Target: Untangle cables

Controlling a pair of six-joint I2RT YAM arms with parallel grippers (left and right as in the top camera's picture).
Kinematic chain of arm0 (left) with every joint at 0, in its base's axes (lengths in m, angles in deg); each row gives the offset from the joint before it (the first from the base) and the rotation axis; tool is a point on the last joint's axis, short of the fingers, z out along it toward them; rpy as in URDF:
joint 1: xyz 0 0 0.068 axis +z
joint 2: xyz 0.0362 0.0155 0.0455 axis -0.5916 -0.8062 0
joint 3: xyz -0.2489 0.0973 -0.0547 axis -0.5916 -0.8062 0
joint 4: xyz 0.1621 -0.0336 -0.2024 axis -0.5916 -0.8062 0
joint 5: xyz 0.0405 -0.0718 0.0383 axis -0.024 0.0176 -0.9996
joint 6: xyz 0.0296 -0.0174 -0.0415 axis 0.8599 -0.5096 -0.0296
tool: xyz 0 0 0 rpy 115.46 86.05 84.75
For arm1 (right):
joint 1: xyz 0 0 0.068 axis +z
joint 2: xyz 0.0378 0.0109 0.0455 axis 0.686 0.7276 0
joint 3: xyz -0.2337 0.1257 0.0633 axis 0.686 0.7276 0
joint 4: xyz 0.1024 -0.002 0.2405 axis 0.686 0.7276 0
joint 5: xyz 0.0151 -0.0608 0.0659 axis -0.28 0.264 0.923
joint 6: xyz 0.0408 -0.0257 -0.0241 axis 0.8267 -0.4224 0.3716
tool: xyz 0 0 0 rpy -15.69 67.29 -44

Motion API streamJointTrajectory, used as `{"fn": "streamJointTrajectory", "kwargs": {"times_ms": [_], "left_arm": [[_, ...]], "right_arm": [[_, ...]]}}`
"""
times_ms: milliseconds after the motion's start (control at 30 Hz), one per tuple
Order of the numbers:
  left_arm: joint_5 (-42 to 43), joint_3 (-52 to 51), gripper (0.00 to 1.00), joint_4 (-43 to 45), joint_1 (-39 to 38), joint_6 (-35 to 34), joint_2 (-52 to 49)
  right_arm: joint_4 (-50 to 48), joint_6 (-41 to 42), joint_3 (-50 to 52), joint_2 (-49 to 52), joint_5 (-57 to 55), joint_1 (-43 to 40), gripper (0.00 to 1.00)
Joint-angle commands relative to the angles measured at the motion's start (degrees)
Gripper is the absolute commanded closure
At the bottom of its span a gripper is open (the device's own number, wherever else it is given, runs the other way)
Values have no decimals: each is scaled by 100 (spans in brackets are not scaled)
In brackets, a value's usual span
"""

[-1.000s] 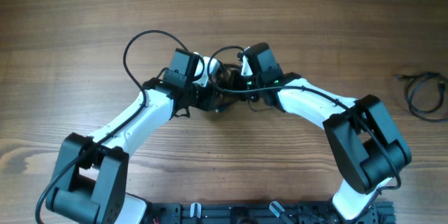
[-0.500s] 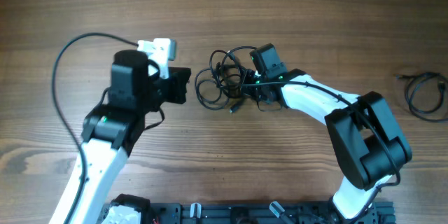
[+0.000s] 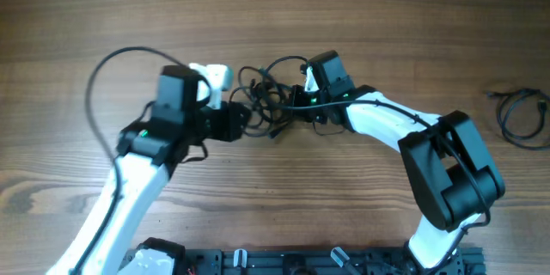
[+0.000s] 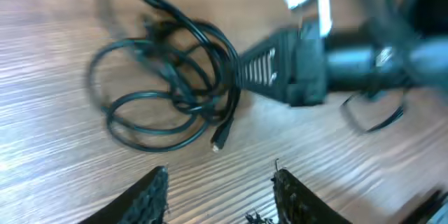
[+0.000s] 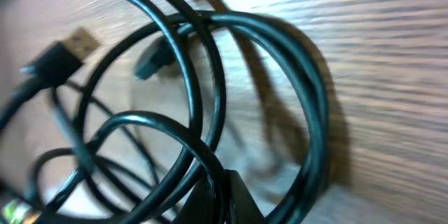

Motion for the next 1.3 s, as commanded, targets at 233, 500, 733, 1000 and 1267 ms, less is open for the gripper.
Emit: {"fn": "streamJointTrajectory", "kwargs": {"times_ms": [233,500,733,1000,1267], "left_arm": [[-1851,28,44,907,-1515,1381,-599],[-2446,28,46,1309,-1569,2114,-1692],[-2824,28,46,1751,-1554,2157,-1902],[-2269,225,35,1792,-1504,1840,-424],[-2267,223,17,1193,-1427,2465,-503]], "right_arm": [[39,-457,31,-31,2232,-490,53],[492,-428,33,-22,1604,-490,52],[-42,-256,37,-13,2218,-629,50],[-588,411,37,-13,2181,-1342,30],[632,20,37,-13,1589,-2129,13]]}}
